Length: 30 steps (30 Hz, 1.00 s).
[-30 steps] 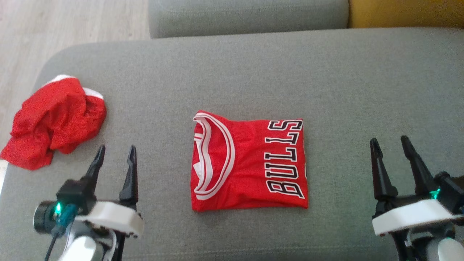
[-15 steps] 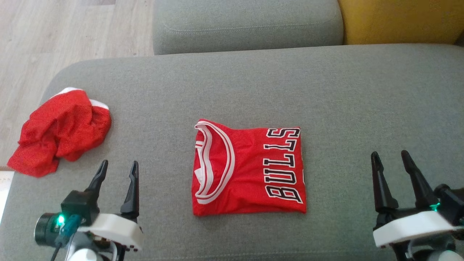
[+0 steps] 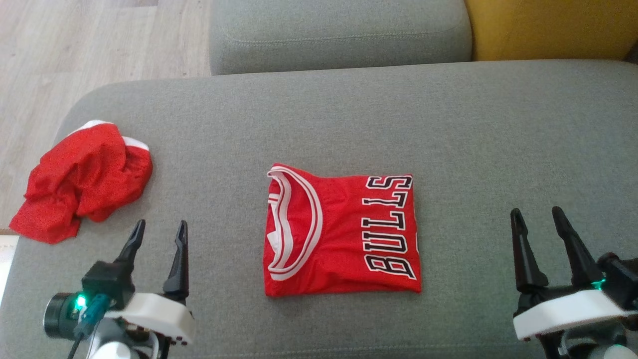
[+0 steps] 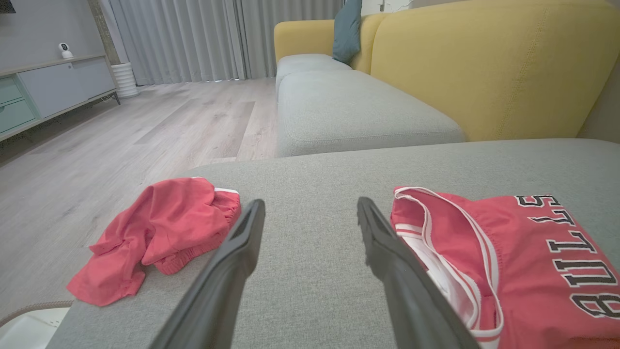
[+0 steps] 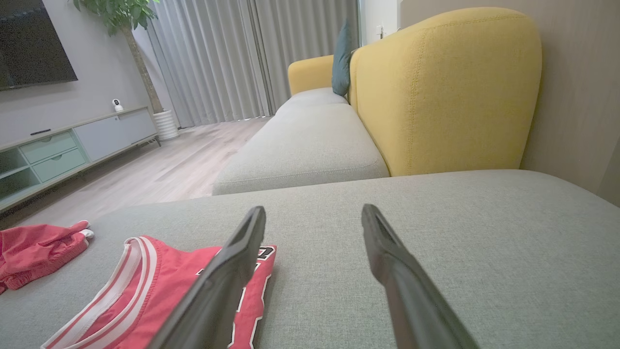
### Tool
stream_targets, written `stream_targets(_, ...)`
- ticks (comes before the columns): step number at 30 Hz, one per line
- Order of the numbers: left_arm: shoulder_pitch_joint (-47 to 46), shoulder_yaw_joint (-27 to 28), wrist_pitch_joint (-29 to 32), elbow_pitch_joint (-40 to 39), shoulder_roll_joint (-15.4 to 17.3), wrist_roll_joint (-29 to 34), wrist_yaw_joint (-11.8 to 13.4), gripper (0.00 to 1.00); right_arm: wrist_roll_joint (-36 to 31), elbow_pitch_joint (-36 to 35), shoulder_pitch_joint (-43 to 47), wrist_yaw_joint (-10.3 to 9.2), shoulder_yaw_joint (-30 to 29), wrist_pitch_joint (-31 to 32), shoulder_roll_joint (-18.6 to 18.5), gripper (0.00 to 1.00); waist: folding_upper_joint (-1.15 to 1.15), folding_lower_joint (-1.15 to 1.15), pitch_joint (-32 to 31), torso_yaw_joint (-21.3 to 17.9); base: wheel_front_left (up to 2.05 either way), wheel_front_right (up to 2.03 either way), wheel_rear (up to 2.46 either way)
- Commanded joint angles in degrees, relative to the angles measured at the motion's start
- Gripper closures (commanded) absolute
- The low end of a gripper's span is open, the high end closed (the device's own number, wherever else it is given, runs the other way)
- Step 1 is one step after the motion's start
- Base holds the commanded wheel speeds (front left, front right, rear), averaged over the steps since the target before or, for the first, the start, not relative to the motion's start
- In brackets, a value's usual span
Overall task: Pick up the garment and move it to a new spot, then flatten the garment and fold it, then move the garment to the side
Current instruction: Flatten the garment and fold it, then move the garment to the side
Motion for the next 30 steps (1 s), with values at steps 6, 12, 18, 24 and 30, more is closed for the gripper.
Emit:
stream_targets(6,-2.1,2.4,-0.1,-2.3,1.7,0.2,0.5,0.00,-0.2,-1.8,-1.1,-0.04,1.3,0.1,-0.4,0.00,0.00,0.00,0.0,0.2,0.00,0.00,0.00)
stream_targets(12,-2.7,2.2,-0.2,-2.4,1.7,0.2,0.5,0.00,-0.4,-1.7,-1.1,-0.04,1.1,0.4,-0.3,0.00,0.00,0.00,0.5,0.8,0.00,0.00,0.00)
stream_targets(18,-4.5,2.2,-0.6,-3.4,1.3,0.3,0.3,0.00,-0.2,0.0,-2.0,-0.04,1.7,2.1,-0.3,0.00,0.00,0.00,2.6,2.9,0.00,0.00,0.00)
stream_targets(24,-7.8,2.3,-2.1,-4.5,-0.7,0.7,-0.7,0.00,-0.8,5.4,-5.7,-0.04,3.8,3.8,-0.6,0.00,0.00,0.00,5.8,7.1,0.00,0.00,0.00)
stream_targets(30,-9.9,2.8,-3.1,-4.4,-2.8,2.1,-1.9,0.00,-1.0,14.0,-10.4,-0.04,5.5,4.2,-0.4,0.00,0.00,0.00,8.7,11.1,0.00,0.00,0.00)
